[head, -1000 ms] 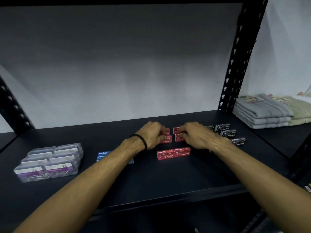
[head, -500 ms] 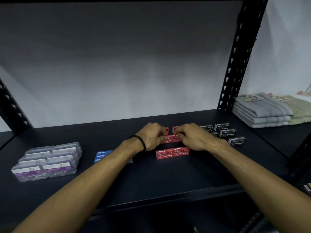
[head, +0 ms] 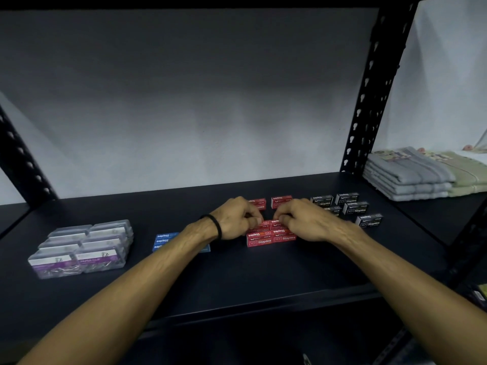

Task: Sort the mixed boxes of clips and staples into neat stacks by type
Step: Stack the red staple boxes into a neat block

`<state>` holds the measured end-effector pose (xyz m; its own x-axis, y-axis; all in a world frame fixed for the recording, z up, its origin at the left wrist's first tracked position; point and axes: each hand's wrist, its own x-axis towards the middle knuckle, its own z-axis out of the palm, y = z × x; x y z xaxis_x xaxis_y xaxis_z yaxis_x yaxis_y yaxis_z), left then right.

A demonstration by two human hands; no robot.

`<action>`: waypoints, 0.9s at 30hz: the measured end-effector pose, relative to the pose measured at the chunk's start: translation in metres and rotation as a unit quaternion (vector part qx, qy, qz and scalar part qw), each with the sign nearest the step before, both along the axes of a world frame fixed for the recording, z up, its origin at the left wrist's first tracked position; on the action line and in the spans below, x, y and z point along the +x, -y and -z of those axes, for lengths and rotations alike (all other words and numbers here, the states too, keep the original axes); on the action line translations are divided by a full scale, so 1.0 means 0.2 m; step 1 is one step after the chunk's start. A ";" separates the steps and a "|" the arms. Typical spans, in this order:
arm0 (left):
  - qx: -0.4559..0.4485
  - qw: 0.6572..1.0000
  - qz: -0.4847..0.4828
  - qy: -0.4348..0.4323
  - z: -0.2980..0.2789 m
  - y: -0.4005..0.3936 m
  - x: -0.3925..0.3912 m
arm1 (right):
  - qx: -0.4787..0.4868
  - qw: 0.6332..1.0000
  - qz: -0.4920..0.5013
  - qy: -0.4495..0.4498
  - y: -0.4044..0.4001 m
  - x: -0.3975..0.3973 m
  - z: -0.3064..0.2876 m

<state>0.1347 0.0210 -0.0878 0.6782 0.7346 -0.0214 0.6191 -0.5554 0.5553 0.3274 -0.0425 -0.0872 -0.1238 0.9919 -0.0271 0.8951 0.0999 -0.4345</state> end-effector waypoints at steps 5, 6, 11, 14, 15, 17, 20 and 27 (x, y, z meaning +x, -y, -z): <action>-0.019 1.000 0.005 -0.007 0.00 0.02 -0.02 | -0.008 1.000 -0.005 0.000 0.02 -0.01 0.00; -0.020 1.000 0.005 -0.008 0.00 0.02 -0.02 | -0.007 1.000 -0.006 0.000 0.03 -0.01 0.00; -0.018 1.000 0.005 -0.007 0.00 0.04 -0.03 | 0.002 1.000 -0.009 0.011 0.03 -0.02 0.00; -0.009 1.000 0.006 -0.004 0.01 0.05 -0.03 | 0.002 1.000 -0.011 0.020 0.04 -0.02 -0.01; -0.008 1.000 0.006 -0.004 0.01 0.05 -0.03 | 0.002 1.000 -0.011 0.022 0.04 -0.02 -0.01; -0.007 1.000 0.005 -0.006 0.01 0.06 -0.03 | -0.001 1.000 -0.010 0.023 0.05 -0.02 -0.01; -0.012 1.000 -0.001 -0.006 0.01 0.06 -0.03 | -0.018 1.000 -0.005 0.017 0.06 -0.03 -0.03; 0.030 0.998 0.018 -0.055 0.03 0.07 -0.03 | -0.039 0.997 -0.031 0.065 0.08 -0.02 -0.02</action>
